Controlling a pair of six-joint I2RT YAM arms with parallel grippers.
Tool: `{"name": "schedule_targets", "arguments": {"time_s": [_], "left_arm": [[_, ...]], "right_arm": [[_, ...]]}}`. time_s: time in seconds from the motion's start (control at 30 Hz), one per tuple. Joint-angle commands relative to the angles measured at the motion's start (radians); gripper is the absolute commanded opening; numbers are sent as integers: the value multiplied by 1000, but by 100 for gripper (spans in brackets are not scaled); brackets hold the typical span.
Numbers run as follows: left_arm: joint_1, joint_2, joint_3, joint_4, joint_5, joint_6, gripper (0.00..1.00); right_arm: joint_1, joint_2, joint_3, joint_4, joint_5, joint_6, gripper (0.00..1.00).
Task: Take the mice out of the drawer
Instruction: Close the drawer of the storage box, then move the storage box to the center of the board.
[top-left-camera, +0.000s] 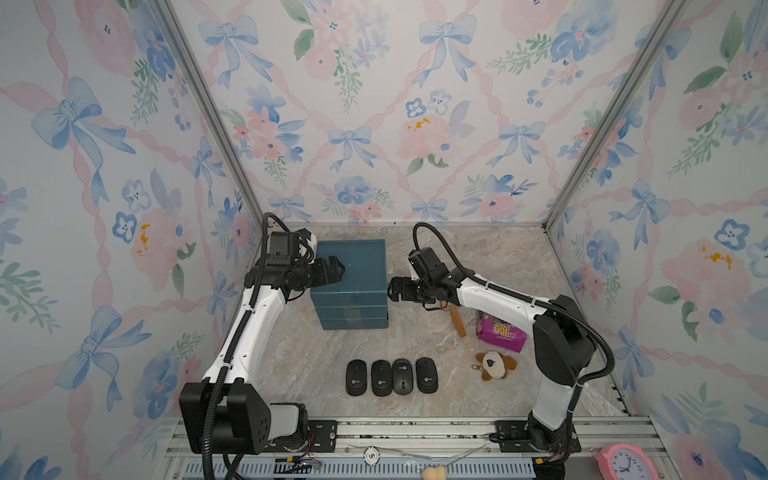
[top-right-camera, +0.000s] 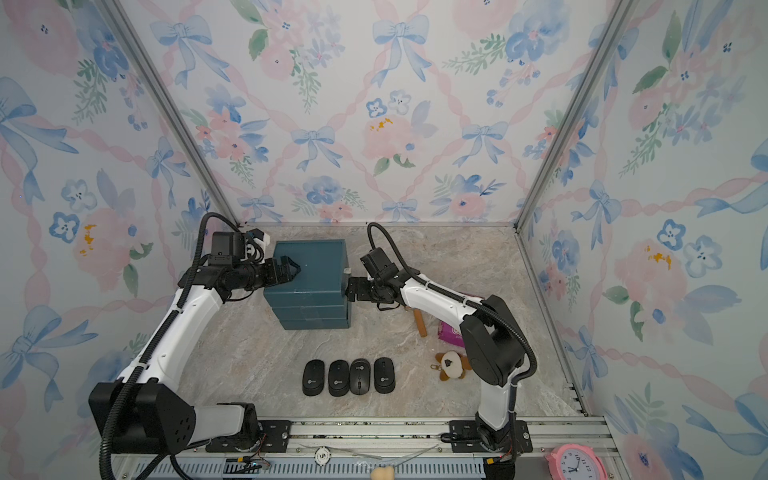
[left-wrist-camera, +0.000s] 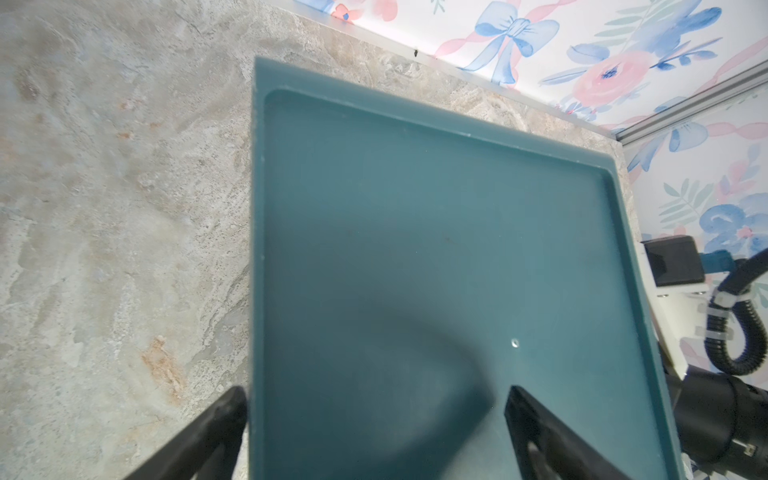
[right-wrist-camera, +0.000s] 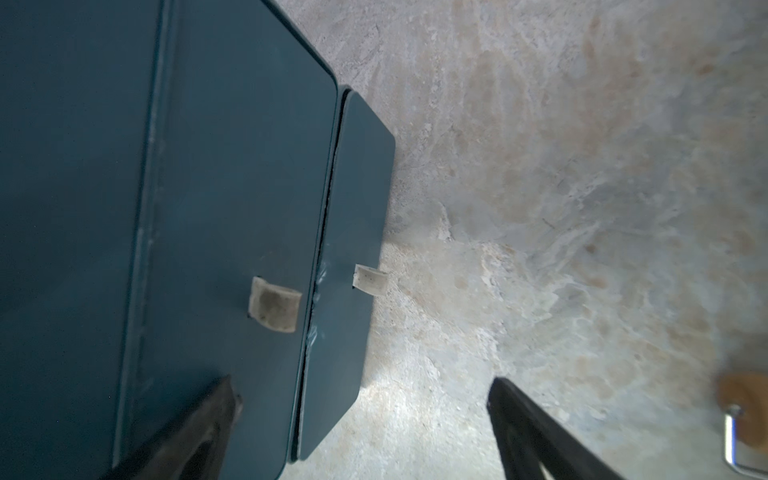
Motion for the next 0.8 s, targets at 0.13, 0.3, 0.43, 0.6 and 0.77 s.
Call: {"name": "schedule_targets", "arguments": {"time_s": [0.13, 0.3, 0.43, 0.6, 0.77], "left_arm": [[-31, 54, 60, 50, 106, -27, 98], [-32, 104, 101, 60, 95, -27, 98], [-32, 133, 129, 62, 85, -31, 98], [-31, 143, 147, 62, 32, -35, 98], [-28, 132, 188, 61, -18, -23, 98]], "right_arm": [[27, 79, 109, 79, -40, 47, 96], [25, 136, 204, 61, -28, 36, 96], [17, 177, 259, 65, -17, 42, 96], [-2, 236, 344, 84, -27, 76, 96], [-4, 219, 347, 45, 0, 69, 96]]}}
